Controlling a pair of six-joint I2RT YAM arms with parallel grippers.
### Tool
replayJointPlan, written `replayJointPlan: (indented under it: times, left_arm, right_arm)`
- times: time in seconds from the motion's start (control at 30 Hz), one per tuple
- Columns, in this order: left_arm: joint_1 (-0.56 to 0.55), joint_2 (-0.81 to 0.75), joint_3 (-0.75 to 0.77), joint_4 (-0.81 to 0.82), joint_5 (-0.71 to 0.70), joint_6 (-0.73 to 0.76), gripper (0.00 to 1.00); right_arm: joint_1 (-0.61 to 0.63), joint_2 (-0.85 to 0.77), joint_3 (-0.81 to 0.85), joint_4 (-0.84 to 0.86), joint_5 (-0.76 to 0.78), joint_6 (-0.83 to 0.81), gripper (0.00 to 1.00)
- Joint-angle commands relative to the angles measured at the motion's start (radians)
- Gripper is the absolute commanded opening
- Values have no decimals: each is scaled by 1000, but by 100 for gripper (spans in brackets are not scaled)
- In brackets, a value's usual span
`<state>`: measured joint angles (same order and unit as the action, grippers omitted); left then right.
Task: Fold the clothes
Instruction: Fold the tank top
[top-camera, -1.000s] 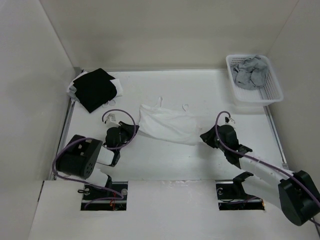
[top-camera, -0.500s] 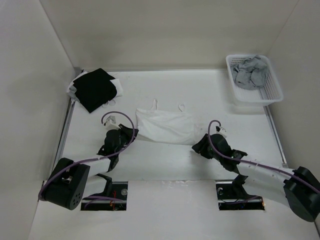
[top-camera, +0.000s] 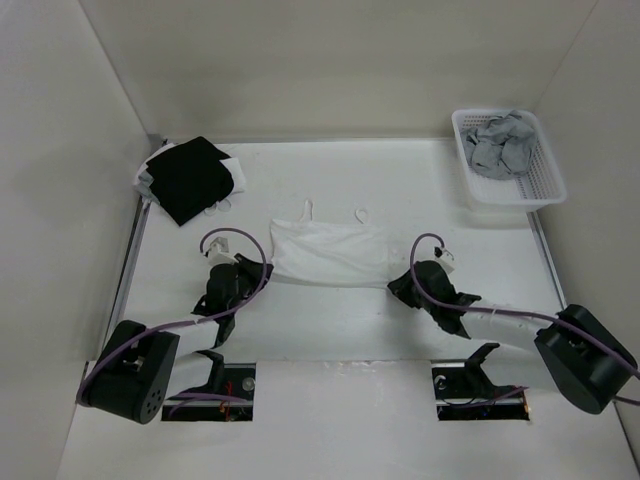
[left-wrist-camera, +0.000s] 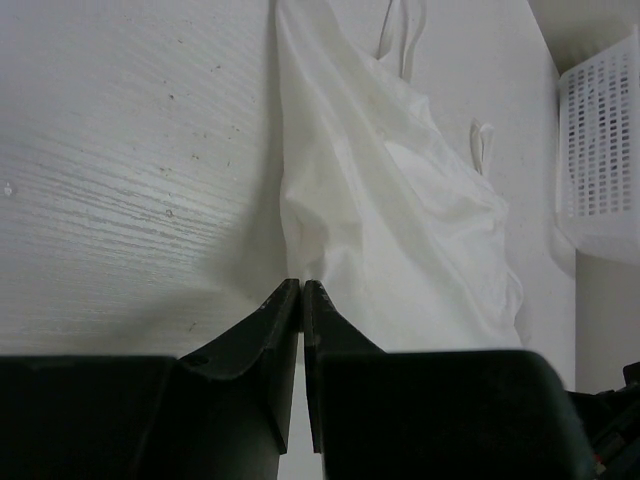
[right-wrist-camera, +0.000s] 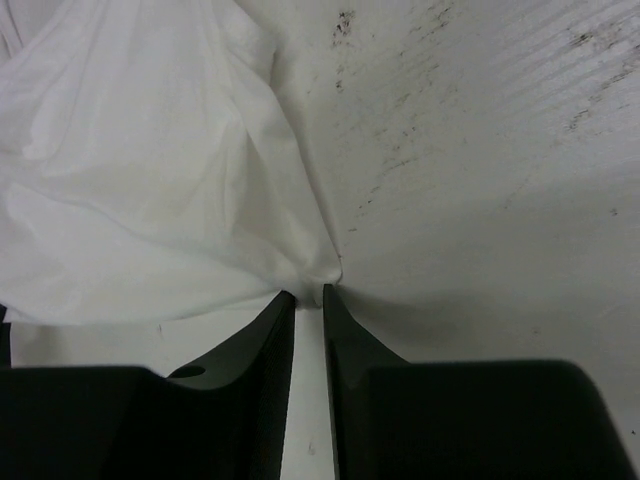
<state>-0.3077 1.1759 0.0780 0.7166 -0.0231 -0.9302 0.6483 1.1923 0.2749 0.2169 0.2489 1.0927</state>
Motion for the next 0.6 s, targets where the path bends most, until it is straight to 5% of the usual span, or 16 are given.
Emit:
replayJointPlan:
  times: [0.0, 0.3, 0.43, 0.57]
  left_arm:
    - [9, -22, -7, 35, 17, 21, 6]
    - [9, -61, 3, 6, 29, 8, 6]
    - [5, -162, 48, -89, 67, -4, 4]
    - [-14, -405, 173, -368, 66, -1, 3]
  right_arm:
    - [-2, 32, 26, 27, 78, 22, 20]
    - [0, 46, 69, 29, 70, 7, 4]
    - [27, -153, 69, -100, 23, -2, 3]
    - [93, -448, 171, -411, 42, -54, 3]
